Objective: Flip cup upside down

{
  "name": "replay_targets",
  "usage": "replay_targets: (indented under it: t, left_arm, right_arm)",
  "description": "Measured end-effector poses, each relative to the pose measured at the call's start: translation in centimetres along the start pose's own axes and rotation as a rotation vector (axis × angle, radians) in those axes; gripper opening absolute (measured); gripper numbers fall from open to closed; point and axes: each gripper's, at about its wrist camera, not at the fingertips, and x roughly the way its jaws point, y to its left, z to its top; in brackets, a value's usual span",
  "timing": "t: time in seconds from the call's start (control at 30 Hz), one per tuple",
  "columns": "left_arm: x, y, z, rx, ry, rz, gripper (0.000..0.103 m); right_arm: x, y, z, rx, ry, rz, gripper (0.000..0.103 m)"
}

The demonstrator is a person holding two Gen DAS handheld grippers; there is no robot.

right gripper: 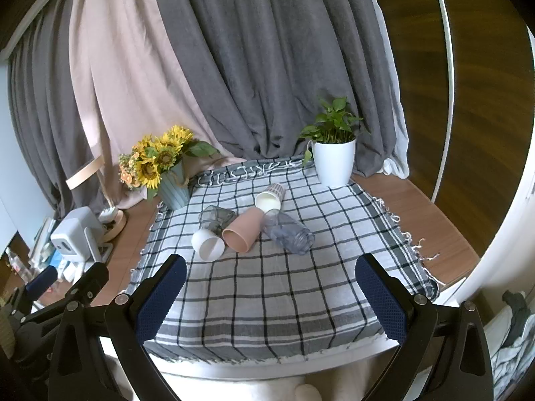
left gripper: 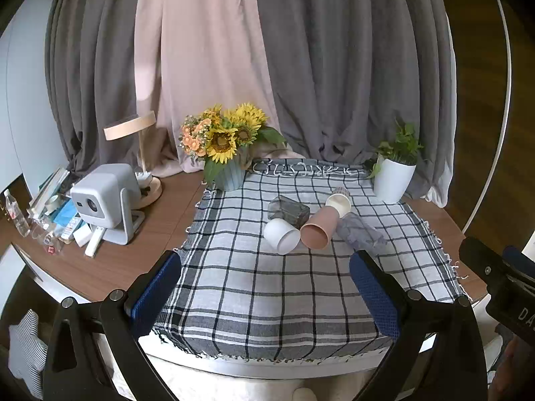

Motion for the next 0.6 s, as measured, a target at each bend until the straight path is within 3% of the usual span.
replay_targets:
  t: [0.6]
  left_arm:
    - [0.11,-0.36,0.06,-0.004,0.006,-0.01,0.103]
  right_arm:
    - [0.31,0.46,-0.27,-0.001,0.002,-0.002,0.102]
